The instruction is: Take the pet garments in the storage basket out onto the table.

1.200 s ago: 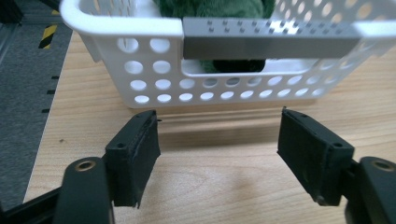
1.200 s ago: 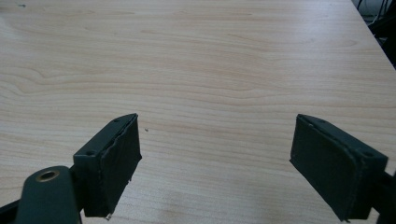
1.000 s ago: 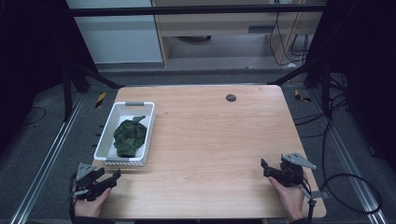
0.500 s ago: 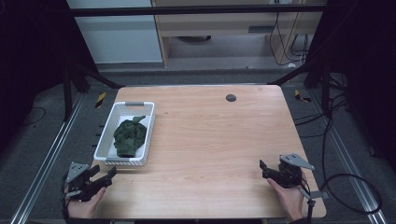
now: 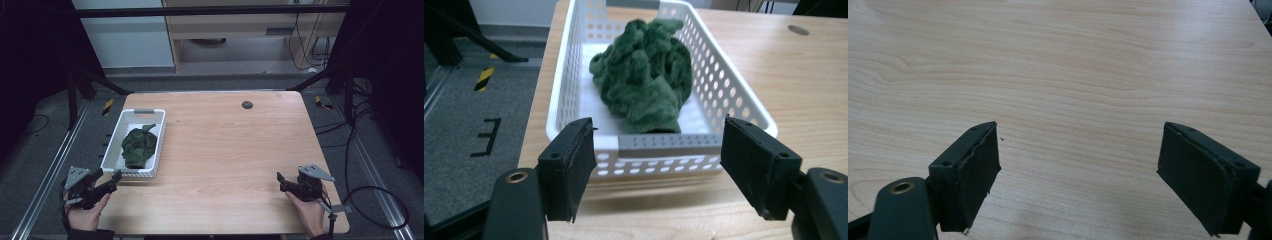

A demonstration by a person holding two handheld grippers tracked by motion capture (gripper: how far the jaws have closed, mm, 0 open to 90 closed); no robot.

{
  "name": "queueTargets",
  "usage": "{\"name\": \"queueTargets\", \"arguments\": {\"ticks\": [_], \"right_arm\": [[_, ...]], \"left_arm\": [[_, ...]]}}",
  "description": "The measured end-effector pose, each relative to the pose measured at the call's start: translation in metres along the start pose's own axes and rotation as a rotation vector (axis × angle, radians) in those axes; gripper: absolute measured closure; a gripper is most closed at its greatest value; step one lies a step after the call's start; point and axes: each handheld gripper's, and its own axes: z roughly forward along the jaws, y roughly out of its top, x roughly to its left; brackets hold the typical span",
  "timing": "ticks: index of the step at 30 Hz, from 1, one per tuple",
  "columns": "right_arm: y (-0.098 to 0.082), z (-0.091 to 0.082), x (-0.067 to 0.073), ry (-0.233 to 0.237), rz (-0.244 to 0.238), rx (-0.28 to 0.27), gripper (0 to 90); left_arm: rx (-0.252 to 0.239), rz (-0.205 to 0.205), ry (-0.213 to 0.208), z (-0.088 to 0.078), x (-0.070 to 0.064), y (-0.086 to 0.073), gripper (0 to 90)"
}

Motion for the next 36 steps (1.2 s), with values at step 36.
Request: {"name": "queueTargets", "arguments": {"ticks": [36], "right_arm": [[-0.001,0.003,-0.001,-0.019,-0.003,0.023,16.0]], "left_arm": [[0.033,0.125,-0.078,0.035,-0.012,0.091,28.5]]}}
